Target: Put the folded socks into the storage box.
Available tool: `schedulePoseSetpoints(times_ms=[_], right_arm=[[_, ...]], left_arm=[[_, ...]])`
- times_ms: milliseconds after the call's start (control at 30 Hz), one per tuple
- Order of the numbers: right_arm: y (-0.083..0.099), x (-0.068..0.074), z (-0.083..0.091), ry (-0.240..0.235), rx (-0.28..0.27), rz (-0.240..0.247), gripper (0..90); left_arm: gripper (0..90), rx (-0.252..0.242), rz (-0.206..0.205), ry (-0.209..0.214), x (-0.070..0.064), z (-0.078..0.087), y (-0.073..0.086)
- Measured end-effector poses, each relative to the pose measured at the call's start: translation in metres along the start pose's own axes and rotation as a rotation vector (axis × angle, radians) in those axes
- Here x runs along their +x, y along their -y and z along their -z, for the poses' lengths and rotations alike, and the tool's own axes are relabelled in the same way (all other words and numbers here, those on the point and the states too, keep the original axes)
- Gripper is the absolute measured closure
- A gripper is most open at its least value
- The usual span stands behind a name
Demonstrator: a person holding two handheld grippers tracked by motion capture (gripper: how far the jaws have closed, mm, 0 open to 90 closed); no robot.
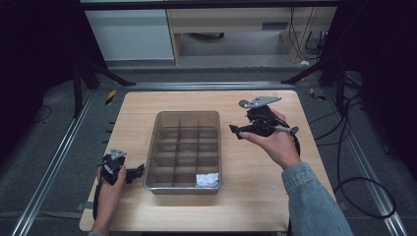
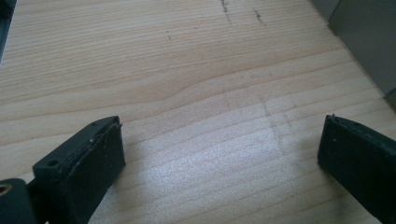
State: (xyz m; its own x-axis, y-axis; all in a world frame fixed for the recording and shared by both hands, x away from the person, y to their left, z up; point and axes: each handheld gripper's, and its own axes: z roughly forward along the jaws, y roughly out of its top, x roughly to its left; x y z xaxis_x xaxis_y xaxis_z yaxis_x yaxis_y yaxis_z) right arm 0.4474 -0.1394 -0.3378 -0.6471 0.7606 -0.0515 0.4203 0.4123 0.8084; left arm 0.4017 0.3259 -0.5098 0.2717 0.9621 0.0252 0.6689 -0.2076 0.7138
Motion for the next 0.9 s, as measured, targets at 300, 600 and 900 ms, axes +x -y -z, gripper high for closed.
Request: schedulePoseSetpoints(times_ms=[300,600,900], right_arm=[[0.017,-0.020,0.016,0.071,-0.017,-0.021,5.4],[0.052,-0.032,0.021,0.109,0.021,-0.035,11.2],[0.094,-0.037,0.013,0.151,0.072,-0.053,11.6]], left_arm=[[0.0,0.000,0.000,0.000,0.000,0.000,0.000],[0.0,0.000,0.000,0.000,0.000,0.000,0.000],[0.0,0.000,0.000,0.000,0.000,0.000,0.000]])
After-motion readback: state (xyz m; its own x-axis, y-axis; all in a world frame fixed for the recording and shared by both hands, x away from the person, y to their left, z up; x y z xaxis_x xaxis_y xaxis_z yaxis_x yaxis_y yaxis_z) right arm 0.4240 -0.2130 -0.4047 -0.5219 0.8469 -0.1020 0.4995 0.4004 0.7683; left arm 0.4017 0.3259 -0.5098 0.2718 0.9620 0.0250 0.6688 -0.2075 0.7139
